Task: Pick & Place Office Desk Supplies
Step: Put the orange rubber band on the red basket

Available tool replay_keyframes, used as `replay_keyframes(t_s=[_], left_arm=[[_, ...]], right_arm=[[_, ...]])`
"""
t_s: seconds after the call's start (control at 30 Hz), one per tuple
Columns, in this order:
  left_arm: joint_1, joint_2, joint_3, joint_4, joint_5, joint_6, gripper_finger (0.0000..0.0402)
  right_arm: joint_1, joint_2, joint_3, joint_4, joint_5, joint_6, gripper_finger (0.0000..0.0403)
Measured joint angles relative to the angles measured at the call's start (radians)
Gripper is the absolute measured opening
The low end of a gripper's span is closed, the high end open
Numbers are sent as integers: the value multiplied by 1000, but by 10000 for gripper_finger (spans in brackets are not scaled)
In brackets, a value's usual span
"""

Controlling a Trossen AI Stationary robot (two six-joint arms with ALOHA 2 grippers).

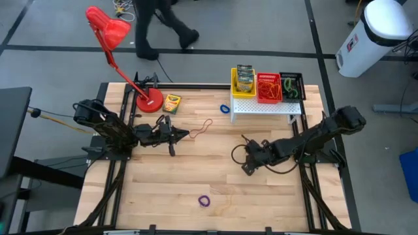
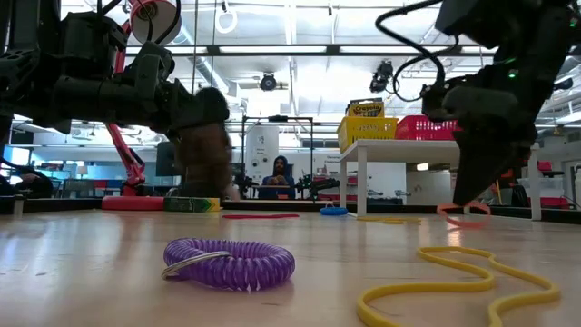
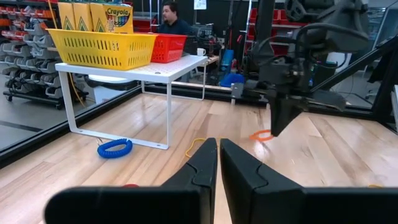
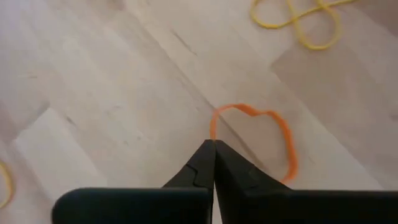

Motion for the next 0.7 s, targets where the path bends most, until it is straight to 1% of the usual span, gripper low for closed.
replay_keyframes(t_s=[0.13,0.23,0.3,0.5,0.6,0.7], left_arm=[[0,0,0,0,0,0,28],[0,0,0,0,0,0,28],[0,0,0,0,0,0,28],[0,0,0,0,0,0,28],[0,0,0,0,0,0,28],[0,0,0,0,0,0,28]], right_arm=[[14,0,0,-16,33,44,31],[0,0,0,-52,86,85,64],[-14,0,0,-63,101,98,89],[-44,0,0,-65,76,98,155],[-54,0,0,-70,75,98,174],[-66,0,0,-71,76,88,180]])
